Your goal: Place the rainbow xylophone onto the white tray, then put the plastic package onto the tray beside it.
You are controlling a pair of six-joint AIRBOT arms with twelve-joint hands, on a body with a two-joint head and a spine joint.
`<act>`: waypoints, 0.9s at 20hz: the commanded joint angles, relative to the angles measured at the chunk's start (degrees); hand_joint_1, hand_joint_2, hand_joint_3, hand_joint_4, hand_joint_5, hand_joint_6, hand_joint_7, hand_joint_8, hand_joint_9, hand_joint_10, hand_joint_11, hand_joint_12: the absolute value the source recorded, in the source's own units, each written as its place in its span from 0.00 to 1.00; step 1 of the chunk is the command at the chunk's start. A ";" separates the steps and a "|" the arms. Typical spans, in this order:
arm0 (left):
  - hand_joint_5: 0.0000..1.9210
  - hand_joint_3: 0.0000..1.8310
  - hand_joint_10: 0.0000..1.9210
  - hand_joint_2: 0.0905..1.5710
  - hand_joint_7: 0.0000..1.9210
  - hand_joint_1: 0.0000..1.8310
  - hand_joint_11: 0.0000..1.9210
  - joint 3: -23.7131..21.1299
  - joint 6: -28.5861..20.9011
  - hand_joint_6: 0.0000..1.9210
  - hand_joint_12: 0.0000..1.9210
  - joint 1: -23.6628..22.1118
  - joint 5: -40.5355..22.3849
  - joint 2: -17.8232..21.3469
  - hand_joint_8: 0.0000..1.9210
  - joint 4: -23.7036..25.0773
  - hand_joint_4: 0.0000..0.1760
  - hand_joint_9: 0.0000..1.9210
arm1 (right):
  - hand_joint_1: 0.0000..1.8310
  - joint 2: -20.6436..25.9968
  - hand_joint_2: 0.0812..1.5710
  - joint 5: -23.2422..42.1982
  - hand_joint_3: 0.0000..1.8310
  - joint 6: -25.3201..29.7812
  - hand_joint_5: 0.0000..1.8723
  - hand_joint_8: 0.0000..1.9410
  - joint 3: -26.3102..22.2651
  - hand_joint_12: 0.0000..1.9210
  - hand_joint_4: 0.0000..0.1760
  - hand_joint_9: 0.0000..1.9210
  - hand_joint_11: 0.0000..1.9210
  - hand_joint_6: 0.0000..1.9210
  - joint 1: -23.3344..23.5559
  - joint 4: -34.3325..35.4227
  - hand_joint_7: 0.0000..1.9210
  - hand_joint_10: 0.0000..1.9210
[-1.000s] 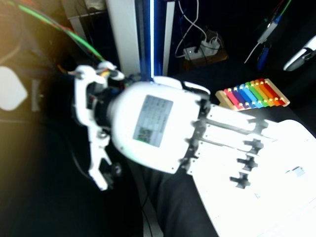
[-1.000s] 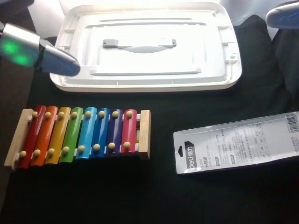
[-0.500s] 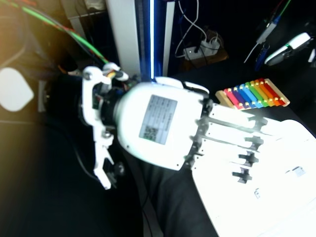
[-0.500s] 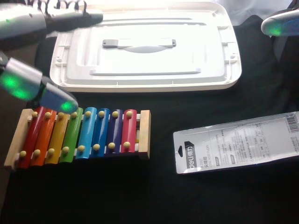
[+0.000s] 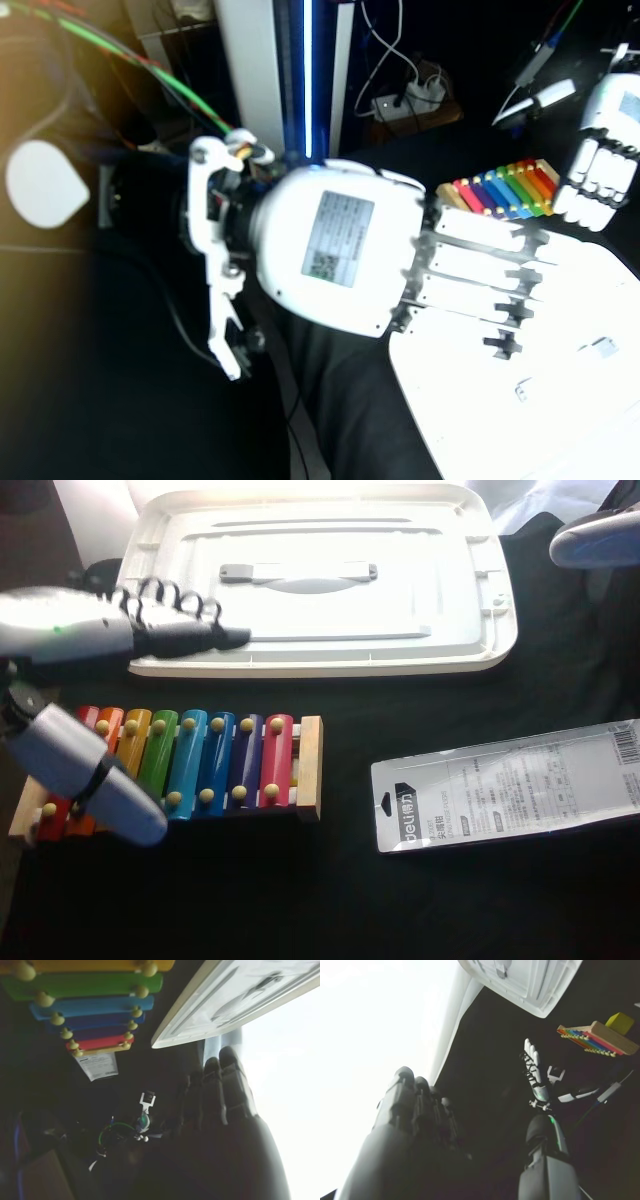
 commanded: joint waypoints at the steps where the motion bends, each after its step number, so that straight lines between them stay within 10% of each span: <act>1: 0.00 0.00 0.00 0.36 0.00 0.33 0.00 -0.08 -0.99 0.00 0.00 -0.35 -3.85 -0.08 0.00 -2.20 0.33 0.00 | 0.35 -0.15 0.63 4.70 0.00 0.25 0.00 0.00 0.32 0.00 0.16 0.00 0.00 0.00 0.67 3.80 0.00 0.00; 4: 0.00 0.00 0.00 0.36 0.00 0.34 0.00 -0.16 -1.00 0.00 0.00 0.11 -3.25 -0.56 0.00 -1.51 0.19 0.00 | 0.34 -0.20 0.63 4.70 0.00 0.25 0.00 0.00 0.31 0.00 0.18 0.00 0.00 0.00 0.67 3.79 0.00 0.00; 7: 0.00 0.00 0.00 0.35 0.00 0.32 0.00 0.09 -1.00 0.00 0.00 1.12 -2.54 -1.76 0.00 -1.16 0.32 0.00 | 0.35 -0.39 0.63 4.70 0.00 0.25 0.00 0.00 0.32 0.00 0.22 0.00 0.00 0.00 0.67 3.76 0.00 0.00; 11: 0.00 0.00 0.00 0.32 0.00 0.35 0.00 1.70 -1.01 0.00 0.00 2.32 -1.52 -3.69 0.00 -1.82 0.07 0.00 | 0.35 -0.52 0.63 4.70 0.00 0.25 0.00 0.00 0.31 0.00 0.18 0.00 0.00 0.00 0.67 3.73 0.00 0.00; 13: 0.00 0.00 0.00 0.32 0.00 0.38 0.00 2.14 -1.01 0.00 0.00 2.61 -1.11 -4.26 0.00 -2.01 0.19 0.00 | 0.35 -0.53 0.64 4.70 0.00 0.25 0.00 0.00 0.30 0.00 0.21 0.00 0.00 0.00 0.67 3.72 0.00 0.00; 14: 0.00 0.00 0.00 0.31 0.00 0.39 0.00 2.67 -1.01 0.00 0.00 3.02 -0.64 -4.95 0.00 -2.20 0.06 0.00 | 0.34 -0.56 0.64 4.70 0.00 0.25 0.00 0.00 0.28 0.00 0.17 0.00 0.00 0.00 0.67 3.72 0.00 0.00; 18: 0.00 0.00 0.00 0.31 0.00 0.39 0.00 3.62 -1.01 0.00 0.00 3.87 0.01 -6.13 0.00 -2.68 0.10 0.00 | 0.34 -0.58 0.64 4.70 0.00 0.25 0.00 0.00 0.24 0.00 0.18 0.00 0.00 0.00 0.66 3.67 0.00 0.00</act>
